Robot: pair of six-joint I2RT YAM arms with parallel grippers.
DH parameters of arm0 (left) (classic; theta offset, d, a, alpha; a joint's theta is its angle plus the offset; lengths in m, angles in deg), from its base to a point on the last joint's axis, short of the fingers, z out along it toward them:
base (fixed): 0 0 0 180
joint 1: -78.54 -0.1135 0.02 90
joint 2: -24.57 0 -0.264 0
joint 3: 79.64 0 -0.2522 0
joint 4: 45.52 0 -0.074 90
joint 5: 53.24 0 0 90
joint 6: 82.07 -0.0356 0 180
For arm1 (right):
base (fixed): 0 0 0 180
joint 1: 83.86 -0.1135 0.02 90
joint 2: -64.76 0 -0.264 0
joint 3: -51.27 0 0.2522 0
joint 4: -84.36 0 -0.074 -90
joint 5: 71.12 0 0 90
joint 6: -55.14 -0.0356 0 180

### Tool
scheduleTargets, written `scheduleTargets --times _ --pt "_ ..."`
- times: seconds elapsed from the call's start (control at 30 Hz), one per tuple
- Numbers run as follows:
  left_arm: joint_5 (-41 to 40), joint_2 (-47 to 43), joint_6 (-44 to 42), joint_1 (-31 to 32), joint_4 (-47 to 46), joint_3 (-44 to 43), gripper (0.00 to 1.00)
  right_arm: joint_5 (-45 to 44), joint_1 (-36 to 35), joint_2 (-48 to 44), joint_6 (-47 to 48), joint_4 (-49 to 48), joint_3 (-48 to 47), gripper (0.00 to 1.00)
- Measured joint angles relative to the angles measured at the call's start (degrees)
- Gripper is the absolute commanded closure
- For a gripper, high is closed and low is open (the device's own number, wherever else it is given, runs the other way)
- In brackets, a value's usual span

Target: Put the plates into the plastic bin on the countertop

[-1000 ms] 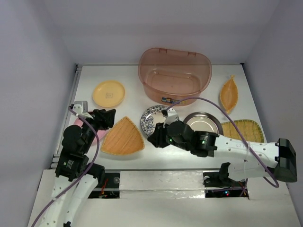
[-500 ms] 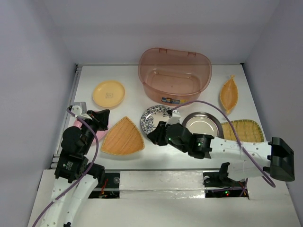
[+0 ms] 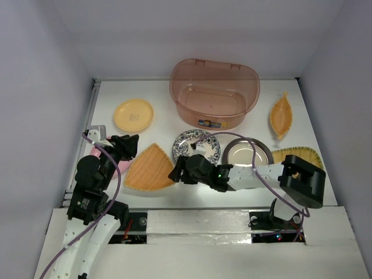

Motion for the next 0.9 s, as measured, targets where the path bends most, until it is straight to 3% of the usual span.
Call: scheduleTargets --times 0.43,0.53,0.77,0.9 --pt "0.46 -0.20 0.00 0.00 0.00 0.00 0.61 4.66 1.44 9.01 -4.02 -5.81 -0.17 0.47" --pt "0.50 -0.20 0.00 0.00 0.00 0.00 0.61 4.85 1.60 9.18 -4.98 -7.91 0.26 0.55" --pt "0.50 -0.20 0.00 0.00 0.00 0.00 0.61 4.74 1.77 8.63 -6.16 -11.37 1.95 0.94" --pt "0.46 -0.20 0.00 0.00 0.00 0.00 0.61 4.63 1.95 5.53 -6.67 -10.38 4.37 1.00"
